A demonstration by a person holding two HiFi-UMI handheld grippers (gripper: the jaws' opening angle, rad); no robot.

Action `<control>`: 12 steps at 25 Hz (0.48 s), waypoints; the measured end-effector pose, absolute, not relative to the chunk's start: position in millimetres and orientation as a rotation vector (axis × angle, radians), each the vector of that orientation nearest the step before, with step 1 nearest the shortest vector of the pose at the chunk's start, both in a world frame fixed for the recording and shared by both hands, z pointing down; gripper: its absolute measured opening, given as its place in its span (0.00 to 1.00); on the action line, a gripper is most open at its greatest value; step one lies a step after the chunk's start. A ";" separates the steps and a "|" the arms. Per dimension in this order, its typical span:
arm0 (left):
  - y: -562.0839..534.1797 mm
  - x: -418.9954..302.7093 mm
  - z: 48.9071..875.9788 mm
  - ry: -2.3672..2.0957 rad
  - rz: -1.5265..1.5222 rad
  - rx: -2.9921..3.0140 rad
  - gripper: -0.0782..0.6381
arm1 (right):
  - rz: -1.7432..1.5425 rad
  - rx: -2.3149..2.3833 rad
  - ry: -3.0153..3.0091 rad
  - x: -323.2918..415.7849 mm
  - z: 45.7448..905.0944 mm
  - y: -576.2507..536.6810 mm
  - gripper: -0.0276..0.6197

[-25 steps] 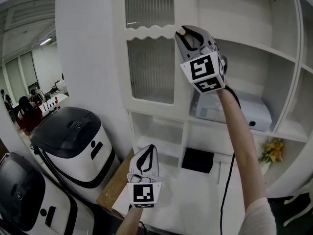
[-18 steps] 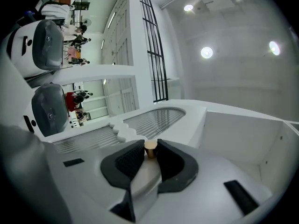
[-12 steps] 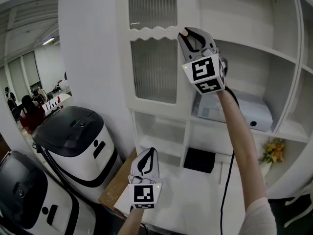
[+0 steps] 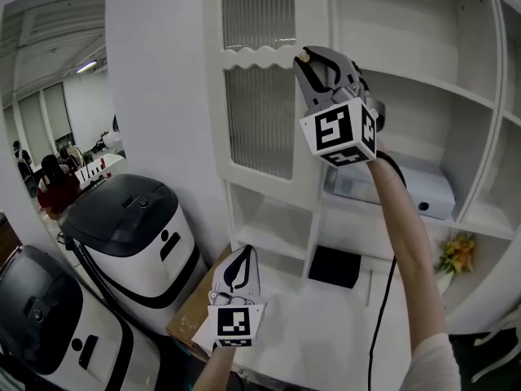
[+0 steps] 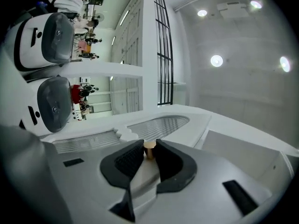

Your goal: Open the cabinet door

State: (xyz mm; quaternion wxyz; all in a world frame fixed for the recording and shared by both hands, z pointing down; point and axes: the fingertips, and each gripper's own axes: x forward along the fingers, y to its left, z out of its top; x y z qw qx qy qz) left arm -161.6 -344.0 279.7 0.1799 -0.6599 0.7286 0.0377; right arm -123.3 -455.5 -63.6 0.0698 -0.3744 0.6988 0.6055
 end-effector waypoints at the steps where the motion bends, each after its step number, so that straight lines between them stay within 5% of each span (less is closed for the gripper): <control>1: -342.6 -162.0 277.8 2.061 0.107 -1.858 0.12 | 1.850 -1.137 2.090 -124.2 -63.4 -451.7 0.16; 12: -328.0 -166.1 277.6 2.082 0.101 -1.832 0.12 | 2.049 -1.209 1.967 -141.4 -60.8 -411.9 0.16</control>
